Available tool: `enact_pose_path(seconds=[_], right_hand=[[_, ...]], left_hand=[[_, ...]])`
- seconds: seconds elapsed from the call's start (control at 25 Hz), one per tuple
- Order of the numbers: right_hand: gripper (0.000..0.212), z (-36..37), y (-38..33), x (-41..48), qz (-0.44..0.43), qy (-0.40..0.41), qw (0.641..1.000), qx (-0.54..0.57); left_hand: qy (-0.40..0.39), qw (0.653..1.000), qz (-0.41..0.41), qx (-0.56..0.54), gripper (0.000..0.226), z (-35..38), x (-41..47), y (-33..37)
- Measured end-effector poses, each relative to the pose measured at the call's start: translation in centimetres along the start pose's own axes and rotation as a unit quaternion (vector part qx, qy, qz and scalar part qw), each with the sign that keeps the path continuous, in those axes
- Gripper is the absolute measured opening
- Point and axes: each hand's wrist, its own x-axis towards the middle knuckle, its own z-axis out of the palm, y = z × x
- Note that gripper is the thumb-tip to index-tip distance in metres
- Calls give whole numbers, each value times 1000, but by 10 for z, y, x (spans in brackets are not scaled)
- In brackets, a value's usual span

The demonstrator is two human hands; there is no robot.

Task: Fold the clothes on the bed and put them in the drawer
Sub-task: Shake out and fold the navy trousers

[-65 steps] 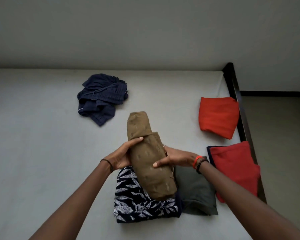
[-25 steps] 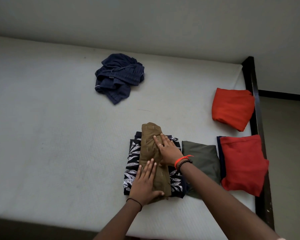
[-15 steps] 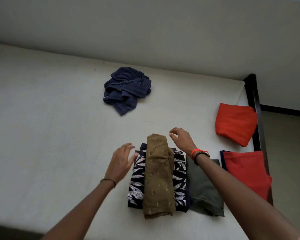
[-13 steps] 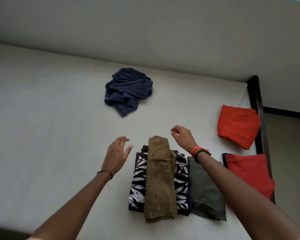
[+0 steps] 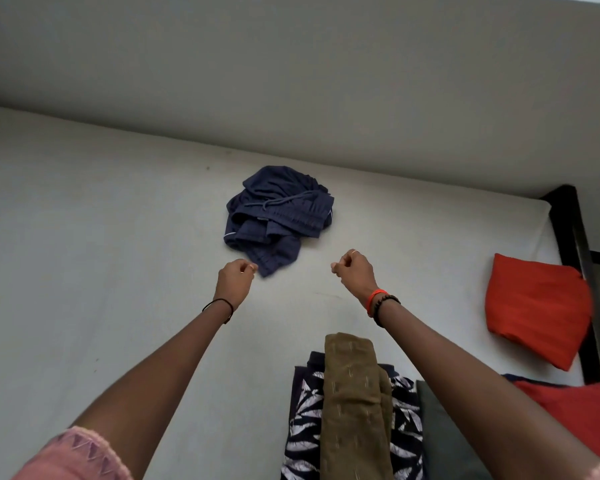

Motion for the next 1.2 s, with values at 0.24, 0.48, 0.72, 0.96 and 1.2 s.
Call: enact_pose_path(seconds=[0.24,0.48,0.72,0.96,1.2], right_hand=[[25,31,-25,63,16,10,999,44],[24,60,-34,107,86,-36,980,177],[19,68,-37,102,79,-1,964,254],[17,35,-82,50,28,-41,906,420],[50,-35,-135,-13,-7,-35,855,517]], left_hand=[[26,973,174,149,31,2,61,21],[-32,937,220,270,46,15,119,45],[-46,925,223,305,67,13,116,39],[18,907,235,348,61,8,83,55],[59,947,189,255,42,-21,29,78]])
